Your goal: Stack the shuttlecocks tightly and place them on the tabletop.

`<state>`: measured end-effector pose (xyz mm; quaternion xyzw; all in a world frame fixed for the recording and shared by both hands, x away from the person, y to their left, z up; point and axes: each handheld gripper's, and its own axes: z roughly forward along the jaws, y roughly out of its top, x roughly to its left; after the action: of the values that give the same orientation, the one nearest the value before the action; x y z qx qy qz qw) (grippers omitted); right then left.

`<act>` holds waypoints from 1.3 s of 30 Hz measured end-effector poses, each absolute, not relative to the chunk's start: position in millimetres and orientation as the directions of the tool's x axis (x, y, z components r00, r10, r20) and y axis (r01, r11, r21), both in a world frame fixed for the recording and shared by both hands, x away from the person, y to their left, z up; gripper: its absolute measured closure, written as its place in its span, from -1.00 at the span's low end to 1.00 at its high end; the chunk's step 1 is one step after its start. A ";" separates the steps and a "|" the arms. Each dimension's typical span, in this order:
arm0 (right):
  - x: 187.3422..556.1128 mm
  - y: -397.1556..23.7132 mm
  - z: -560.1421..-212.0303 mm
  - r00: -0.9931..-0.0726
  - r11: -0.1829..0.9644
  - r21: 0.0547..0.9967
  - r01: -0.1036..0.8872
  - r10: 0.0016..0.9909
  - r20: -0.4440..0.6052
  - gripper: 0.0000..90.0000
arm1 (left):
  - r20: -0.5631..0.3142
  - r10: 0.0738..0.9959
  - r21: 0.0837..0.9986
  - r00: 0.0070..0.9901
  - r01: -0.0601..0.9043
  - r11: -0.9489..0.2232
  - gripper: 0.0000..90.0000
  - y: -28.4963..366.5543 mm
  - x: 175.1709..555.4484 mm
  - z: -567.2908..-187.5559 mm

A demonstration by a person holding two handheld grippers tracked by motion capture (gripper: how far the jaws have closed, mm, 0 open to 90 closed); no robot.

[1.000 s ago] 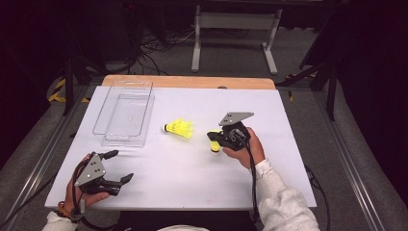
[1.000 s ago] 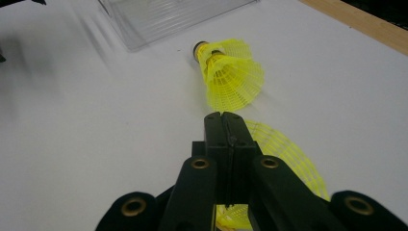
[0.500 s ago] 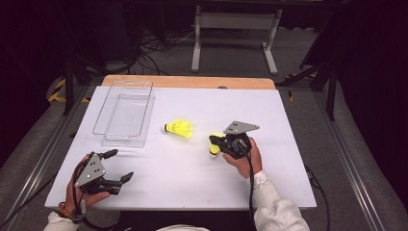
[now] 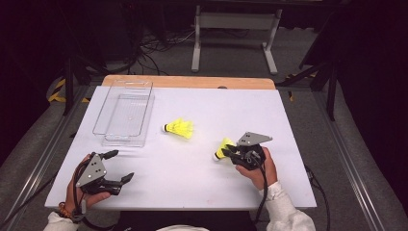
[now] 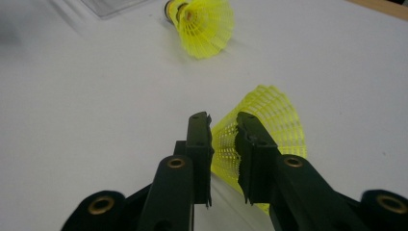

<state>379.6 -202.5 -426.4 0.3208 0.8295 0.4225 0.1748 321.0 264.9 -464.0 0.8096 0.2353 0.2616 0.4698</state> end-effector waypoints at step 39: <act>359.2 -215.6 -460.3 -0.805 0.620 0.732 0.283 0.569 -0.171 0.99 | 0.200 0.622 0.872 0.757 0.151 -0.465 -0.78 262.4 327.6 -468.2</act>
<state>359.2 -215.6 -460.3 0.2425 0.8782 0.3622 0.1971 327.6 262.4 -468.2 0.8168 0.2366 0.2558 0.4598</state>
